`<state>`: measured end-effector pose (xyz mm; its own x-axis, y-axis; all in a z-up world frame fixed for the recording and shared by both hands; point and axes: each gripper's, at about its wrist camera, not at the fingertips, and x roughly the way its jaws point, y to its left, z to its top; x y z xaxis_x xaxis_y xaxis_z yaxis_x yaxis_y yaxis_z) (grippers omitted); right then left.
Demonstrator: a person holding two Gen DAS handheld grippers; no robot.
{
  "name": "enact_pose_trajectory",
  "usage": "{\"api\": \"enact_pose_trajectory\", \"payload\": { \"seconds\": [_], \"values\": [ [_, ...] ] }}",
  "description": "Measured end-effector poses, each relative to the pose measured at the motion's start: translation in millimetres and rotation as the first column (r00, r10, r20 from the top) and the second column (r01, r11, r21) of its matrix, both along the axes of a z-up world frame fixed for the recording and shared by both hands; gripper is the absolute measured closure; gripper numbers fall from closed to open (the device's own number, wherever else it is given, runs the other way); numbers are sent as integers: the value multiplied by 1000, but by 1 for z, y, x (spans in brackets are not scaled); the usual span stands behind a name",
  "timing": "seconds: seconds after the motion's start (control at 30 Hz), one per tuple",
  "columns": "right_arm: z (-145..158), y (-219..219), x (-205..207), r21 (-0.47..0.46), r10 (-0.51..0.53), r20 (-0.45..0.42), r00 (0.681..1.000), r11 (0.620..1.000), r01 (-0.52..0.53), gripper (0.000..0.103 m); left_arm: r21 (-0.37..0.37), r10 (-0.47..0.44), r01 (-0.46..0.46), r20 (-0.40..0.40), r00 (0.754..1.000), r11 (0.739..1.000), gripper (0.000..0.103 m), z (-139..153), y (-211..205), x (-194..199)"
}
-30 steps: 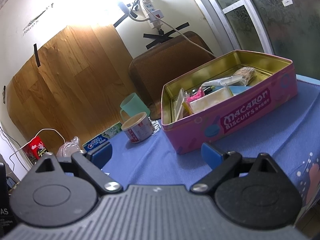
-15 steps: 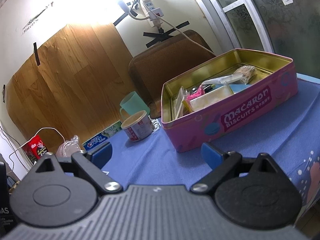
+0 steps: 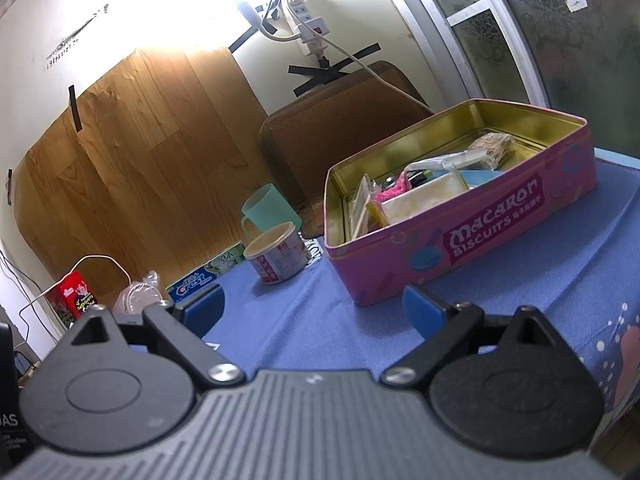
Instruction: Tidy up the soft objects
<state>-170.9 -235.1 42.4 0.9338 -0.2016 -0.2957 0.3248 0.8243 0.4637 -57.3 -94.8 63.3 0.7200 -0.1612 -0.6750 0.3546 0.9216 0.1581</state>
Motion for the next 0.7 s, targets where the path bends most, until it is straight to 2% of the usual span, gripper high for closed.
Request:
{"api": "enact_pose_trajectory", "payload": {
  "seconds": [0.7],
  "values": [
    [0, 1, 3, 2, 9, -1, 1000, 1000, -9, 5, -6, 6, -6, 11, 1000, 1000, 0, 1, 1, 0]
  ]
}}
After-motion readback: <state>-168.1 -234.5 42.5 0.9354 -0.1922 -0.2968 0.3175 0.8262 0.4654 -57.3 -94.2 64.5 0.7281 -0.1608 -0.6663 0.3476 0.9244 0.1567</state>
